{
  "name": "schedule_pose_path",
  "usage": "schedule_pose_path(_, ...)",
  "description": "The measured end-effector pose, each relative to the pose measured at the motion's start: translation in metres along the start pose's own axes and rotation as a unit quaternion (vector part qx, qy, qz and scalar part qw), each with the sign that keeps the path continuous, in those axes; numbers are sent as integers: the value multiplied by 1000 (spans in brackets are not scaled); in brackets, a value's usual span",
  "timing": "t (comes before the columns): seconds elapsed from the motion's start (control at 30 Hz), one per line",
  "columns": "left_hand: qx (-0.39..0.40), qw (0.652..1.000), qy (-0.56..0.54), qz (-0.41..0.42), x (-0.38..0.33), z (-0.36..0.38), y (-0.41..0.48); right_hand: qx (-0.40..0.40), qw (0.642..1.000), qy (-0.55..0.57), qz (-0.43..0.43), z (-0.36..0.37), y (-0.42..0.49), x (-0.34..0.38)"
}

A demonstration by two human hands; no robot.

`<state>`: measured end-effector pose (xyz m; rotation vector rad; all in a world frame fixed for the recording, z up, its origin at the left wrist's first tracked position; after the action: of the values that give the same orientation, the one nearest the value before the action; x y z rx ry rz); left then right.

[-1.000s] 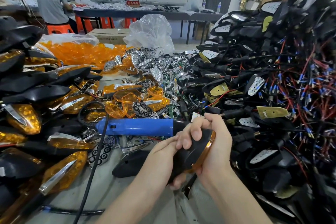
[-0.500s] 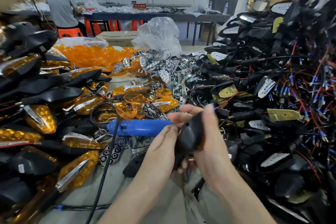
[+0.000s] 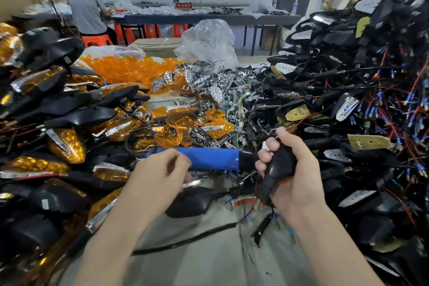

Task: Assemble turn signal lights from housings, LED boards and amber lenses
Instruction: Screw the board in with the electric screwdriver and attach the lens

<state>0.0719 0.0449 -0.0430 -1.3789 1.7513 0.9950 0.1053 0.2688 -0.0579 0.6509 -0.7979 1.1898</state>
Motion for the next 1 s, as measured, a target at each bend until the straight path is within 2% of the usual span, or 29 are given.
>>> schedule_pose_path(0.13,45,991,122,-9,8,1,-3,15,1000,-7,15,0,-2,-4)
schedule_pose_path(0.3,83,978,190,16,11,18,-5,31,999,-15,32,6,-4,-6)
schedule_pose_path(0.63,95,991,81,50,16,19,-28,51,998,-25,35,13,-6,-5)
schedule_pose_path(0.73,54,990,118,61,20,5,-32,56,997,-27,38,13,-6,-7)
schedule_pose_path(0.9,82,971,211,74,22,16,-30,58,997,-37,34,12,-6,-8)
schedule_pose_path(1.0,70,961,254,84,19,24,-28,55,997,-38,38,10,-7,-9)
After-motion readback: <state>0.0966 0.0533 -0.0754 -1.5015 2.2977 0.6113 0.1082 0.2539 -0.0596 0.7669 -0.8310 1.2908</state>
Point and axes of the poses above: each hand's wrist, its own y-axis towards the middle knuckle, its own z-axis out of the palm, x = y × z, the point moved 8 cm from there along y, towards the middle knuckle, and after that the axes turned 11 degrees about -y, right-handed, at the moved point
